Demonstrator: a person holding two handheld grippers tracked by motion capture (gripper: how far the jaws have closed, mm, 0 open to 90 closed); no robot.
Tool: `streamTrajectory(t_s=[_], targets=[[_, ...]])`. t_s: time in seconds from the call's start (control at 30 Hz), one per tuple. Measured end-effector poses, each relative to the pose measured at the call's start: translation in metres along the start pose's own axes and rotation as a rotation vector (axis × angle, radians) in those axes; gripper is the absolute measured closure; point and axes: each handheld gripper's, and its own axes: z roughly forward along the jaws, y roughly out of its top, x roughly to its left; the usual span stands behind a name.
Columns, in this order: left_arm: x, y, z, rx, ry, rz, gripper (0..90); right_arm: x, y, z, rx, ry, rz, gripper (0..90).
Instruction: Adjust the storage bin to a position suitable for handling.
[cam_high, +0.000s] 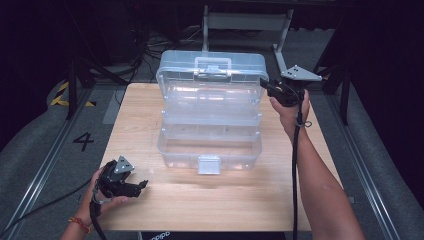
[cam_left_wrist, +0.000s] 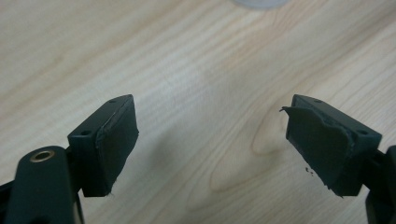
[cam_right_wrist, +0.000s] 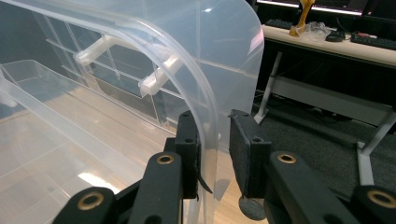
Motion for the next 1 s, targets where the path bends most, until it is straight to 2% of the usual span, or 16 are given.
streamTrajectory(t_s=[0.1,0.17,0.2,0.23,0.3,0.37,0.73,0.87,1.0], targets=[[-0.001,-0.007,0.003,-0.023,-0.023,-0.001,15.8,0.0,0.0,0.002,-0.004,-0.004,0.004,74.3],[0.0,-0.008,0.003,-0.031,-0.009,0.009,15.9,-0.001,-0.001,0.003,-0.014,-0.004,0.017,74.6],[0.0,-0.009,0.003,-0.036,-0.02,-0.011,15.9,-0.001,-0.001,0.003,-0.015,-0.003,0.02,74.7],[0.0,-0.009,0.003,-0.036,-0.02,-0.011,15.8,-0.001,-0.001,0.003,-0.015,-0.003,0.02,74.7],[0.003,-0.014,0.005,-0.073,-0.047,-0.029,15.2,-0.002,-0.001,0.003,-0.013,-0.002,0.006,74.6],[0.004,-0.016,0.005,-0.09,-0.054,-0.02,15.1,-0.002,-0.001,0.003,-0.015,-0.001,0.006,74.7],[0.005,-0.016,0.006,-0.094,-0.058,-0.016,14.5,-0.003,0.002,0.005,-0.01,-0.005,-0.008,75.3],[0.006,-0.015,0.006,-0.091,-0.06,-0.004,14.0,-0.004,0.001,0.005,-0.015,-0.002,0.003,76.1],[0.006,-0.016,0.006,-0.09,-0.064,-0.009,14.0,-0.004,0.001,0.005,-0.02,-0.003,0.006,76.6]])
